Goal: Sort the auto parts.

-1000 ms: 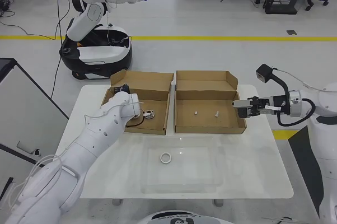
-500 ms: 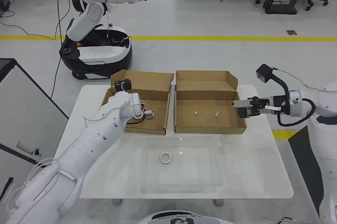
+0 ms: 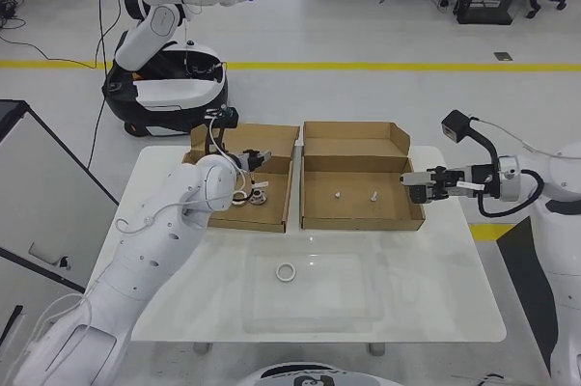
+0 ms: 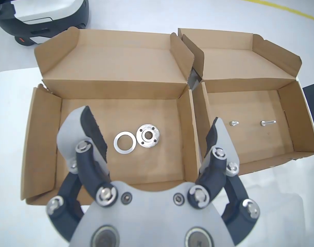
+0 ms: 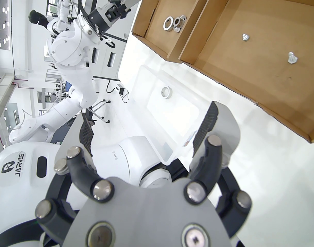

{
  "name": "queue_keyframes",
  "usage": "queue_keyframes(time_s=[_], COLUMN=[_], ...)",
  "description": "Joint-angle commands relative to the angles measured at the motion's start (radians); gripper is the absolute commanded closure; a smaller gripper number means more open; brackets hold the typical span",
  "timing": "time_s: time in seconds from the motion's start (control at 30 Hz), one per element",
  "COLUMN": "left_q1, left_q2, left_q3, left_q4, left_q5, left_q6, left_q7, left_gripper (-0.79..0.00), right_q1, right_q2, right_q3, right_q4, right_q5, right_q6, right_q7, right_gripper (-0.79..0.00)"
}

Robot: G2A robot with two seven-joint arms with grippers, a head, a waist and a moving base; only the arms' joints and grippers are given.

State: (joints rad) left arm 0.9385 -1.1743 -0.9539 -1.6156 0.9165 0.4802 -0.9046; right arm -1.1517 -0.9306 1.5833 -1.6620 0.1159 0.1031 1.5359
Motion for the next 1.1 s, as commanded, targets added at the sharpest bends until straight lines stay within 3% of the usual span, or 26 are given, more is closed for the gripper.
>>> queue_keyframes(time_s=[0.0, 0.27, 0.33, 0.53, 1.07], left_q1=[0.0, 0.002, 0.007, -0.07, -0.176], left_q2=[0.0, 0.0, 0.001, 0.006, -0.002], left_q3=[0.0, -0.001, -0.009, 0.011, 0.086], left_q4=[-0.001, -0.004, -0.01, -0.001, -0.128], left_q5=[0.0, -0.004, -0.015, 0.038, -0.077], left_q6=[0.0, -0.007, -0.071, -0.23, -0.584], left_q7=[0.0, 0.006, 0.02, -0.224, -0.538], left_gripper=[-0.785, -0.785, -0.785, -0.785, -0.785], right_q1=[0.0, 0.0, 0.0, 0.0, 0.0], right_q2=[0.0, 0.0, 0.0, 0.0, 0.0], right_q3=[0.0, 0.0, 0.0, 0.0, 0.0], right_q4=[0.0, 0.0, 0.0, 0.0, 0.0], right_q5=[0.0, 0.0, 0.0, 0.0, 0.0], right_q6=[0.0, 0.0, 0.0, 0.0, 0.0], right_q7=[0.0, 0.0, 0.0, 0.0, 0.0], right_gripper=[-0.785, -0.785, -0.785, -0.785, -0.785])
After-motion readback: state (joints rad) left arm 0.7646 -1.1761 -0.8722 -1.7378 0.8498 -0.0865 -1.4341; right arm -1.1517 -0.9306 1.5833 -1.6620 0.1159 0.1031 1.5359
